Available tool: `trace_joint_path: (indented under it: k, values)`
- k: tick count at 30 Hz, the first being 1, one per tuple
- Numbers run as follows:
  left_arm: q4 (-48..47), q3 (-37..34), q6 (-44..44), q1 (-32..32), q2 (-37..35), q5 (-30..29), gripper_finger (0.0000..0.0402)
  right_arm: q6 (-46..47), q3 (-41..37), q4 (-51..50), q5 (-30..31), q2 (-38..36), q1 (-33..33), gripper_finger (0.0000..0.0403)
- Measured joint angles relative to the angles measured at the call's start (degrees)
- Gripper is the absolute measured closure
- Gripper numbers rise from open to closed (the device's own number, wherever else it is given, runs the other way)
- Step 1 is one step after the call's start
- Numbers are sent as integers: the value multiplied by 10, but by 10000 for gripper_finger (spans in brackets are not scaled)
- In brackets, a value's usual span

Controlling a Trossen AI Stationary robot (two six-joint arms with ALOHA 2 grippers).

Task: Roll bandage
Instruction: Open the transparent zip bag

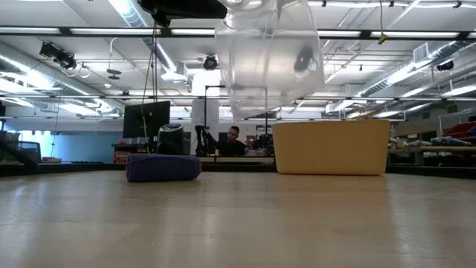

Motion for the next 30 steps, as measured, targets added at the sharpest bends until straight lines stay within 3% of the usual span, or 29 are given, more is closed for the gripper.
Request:
trace_joint_path:
  k: [3, 10, 15, 21, 30]
  values:
    - [0, 0, 0, 0, 0, 0, 401, 27, 0, -16, -7, -3, 5, 383]
    - [0, 0, 1, 0, 0, 0, 401, 112, 0, -88, -18, -6, 28, 298]
    - [9, -1, 15, -9, -2, -2, 401, 214, -2, -209, 1, -6, 49, 258]
    - [20, -7, 34, -24, -32, -9, 401, 303, -52, -244, 57, -14, 69, 278]
    - [76, -44, 69, -42, -94, -11, 401, 288, -156, -97, 150, -40, 72, 318]
